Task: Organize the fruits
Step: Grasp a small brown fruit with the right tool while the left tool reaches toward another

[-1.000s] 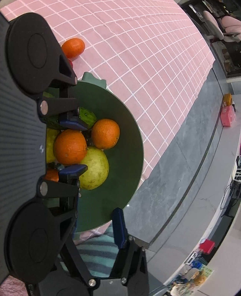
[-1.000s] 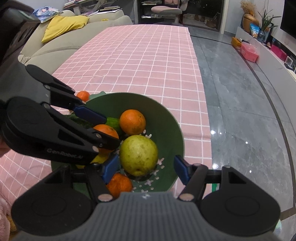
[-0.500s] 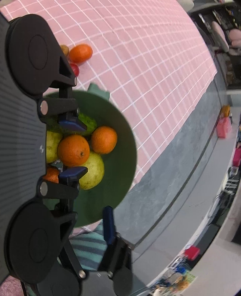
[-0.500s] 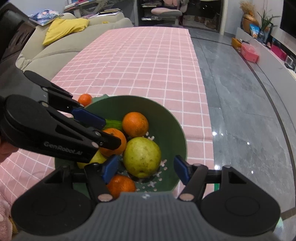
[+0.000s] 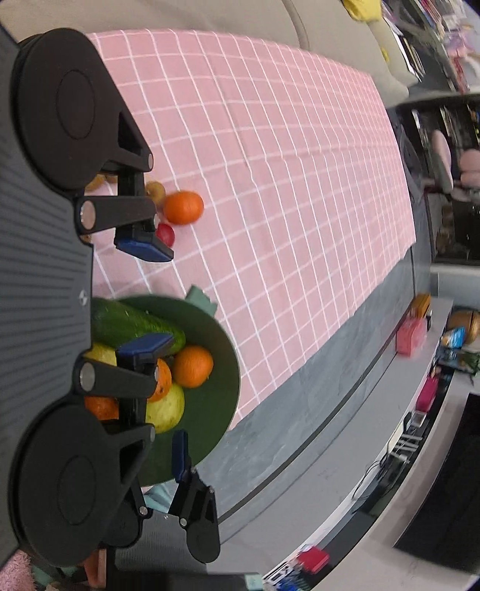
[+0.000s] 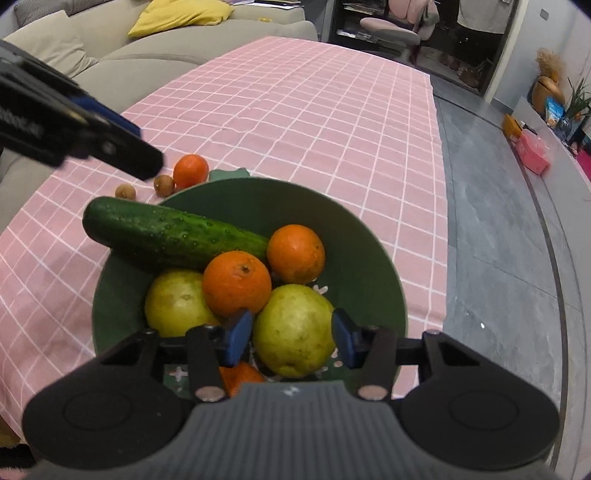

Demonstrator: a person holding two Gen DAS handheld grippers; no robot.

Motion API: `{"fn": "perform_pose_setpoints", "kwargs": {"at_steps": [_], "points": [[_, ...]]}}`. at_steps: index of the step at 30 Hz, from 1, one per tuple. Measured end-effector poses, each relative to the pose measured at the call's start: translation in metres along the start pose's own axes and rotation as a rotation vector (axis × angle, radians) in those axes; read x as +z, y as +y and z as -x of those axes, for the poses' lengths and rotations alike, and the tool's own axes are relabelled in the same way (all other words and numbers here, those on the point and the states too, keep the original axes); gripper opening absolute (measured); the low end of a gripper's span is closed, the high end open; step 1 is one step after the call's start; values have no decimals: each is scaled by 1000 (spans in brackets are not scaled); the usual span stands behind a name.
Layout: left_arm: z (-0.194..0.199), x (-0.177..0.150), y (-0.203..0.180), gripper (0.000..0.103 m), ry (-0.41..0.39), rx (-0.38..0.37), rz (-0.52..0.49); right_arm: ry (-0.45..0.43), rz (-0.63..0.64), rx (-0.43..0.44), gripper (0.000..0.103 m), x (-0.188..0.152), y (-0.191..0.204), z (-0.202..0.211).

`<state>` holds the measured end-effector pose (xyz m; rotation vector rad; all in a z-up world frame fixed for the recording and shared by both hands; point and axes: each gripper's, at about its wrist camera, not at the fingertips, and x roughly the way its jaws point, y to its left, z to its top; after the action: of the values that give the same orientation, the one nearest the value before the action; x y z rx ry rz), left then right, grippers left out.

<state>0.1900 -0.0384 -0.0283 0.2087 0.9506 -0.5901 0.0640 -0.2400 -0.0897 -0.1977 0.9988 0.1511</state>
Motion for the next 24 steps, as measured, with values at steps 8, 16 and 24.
{"fn": "perform_pose_setpoints", "kwargs": {"at_steps": [8,16,24], "points": [[15,-9,15,53,-14,47,48,28,-10,-74,45,-4,0,5],[25,-22,22,53,-9,62,58,51,-28,-139,25,-4,-13,10],[34,-35,31,53,10,64,29,20,-66,-92,26,-4,-4,27]]}}
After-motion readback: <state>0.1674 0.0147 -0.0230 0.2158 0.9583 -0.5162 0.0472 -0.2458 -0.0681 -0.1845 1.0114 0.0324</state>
